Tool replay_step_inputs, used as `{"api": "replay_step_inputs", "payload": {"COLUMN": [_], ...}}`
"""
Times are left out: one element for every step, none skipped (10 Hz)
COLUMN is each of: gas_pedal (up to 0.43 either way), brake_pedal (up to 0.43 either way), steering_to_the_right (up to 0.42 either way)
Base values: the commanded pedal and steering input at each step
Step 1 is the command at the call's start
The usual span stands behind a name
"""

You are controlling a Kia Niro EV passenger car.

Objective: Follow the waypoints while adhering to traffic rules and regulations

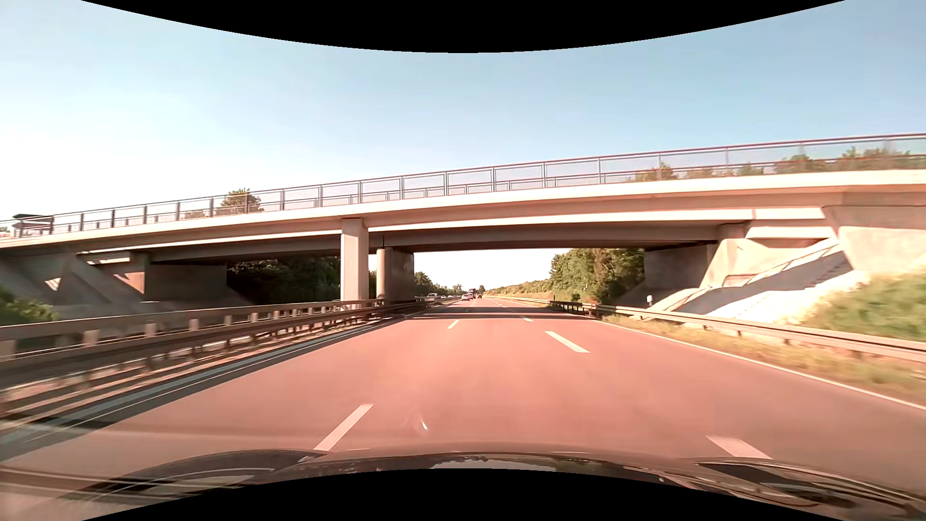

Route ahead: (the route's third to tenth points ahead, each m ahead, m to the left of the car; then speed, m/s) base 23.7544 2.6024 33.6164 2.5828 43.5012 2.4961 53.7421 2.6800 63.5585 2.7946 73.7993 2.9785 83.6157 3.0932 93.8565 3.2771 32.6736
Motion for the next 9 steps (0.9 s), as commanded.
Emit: {"api": "replay_step_inputs", "payload": {"gas_pedal": [0.319,0.319,0.319,0.319,0.319,0.319,0.319,0.319,0.319], "brake_pedal": [0.006,0.012,0.006,0.006,0.006,0.006,0.006,0.006,0.006], "steering_to_the_right": [-0.006,-0.006,-0.006,-0.006,-0.006,-0.006,-0.006,-0.004,-0.004]}}
